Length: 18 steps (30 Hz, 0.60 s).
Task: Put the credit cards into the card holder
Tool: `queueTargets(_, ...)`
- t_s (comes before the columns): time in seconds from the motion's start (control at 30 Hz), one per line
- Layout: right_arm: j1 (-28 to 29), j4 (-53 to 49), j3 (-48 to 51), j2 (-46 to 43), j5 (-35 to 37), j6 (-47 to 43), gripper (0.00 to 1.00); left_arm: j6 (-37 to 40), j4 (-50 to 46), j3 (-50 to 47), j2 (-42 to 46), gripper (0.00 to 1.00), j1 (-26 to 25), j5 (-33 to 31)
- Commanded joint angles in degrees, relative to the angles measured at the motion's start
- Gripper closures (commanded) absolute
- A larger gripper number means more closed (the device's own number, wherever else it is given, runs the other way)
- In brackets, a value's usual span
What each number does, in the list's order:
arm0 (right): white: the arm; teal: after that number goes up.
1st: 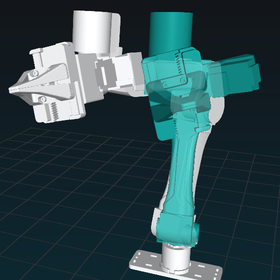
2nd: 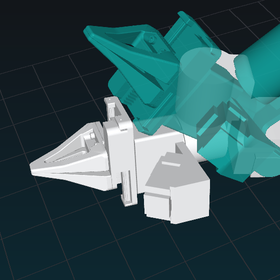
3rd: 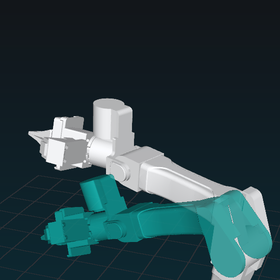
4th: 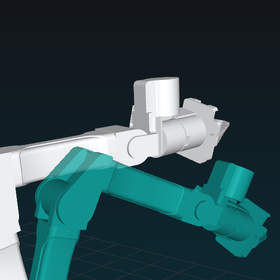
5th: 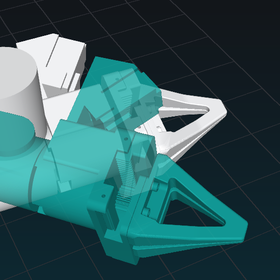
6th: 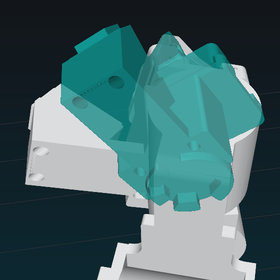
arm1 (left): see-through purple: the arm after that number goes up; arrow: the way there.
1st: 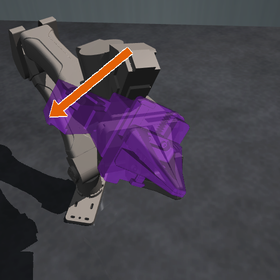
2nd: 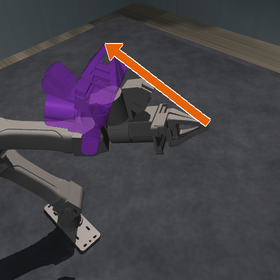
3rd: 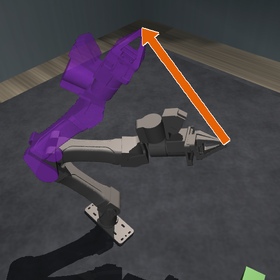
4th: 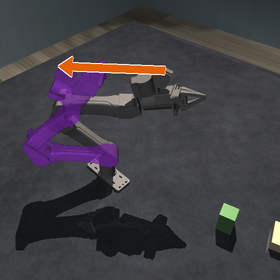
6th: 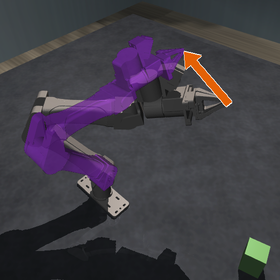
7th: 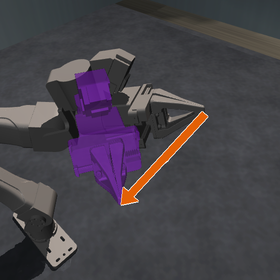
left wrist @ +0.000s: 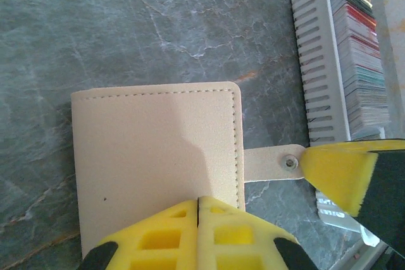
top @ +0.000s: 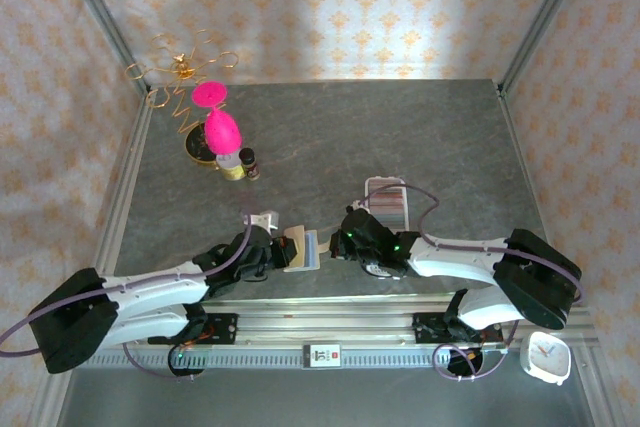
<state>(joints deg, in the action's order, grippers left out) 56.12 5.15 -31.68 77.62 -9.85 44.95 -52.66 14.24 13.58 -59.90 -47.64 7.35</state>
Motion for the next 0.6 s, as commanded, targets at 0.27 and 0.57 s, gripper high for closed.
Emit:
queueTargets(0.27,0.3,-0.8,-1.8,-0.2,2.0,-0.7,1.00,-0.9,-6.2,-2.3,3.8,1.00,-0.4,-2.3)
queueTargets(0.57,0.3,-0.8,-1.7,0.1,2.0,-1.0,1.00,0.4,-13.4,-1.5,7.0,1.00,-0.4,-3.0)
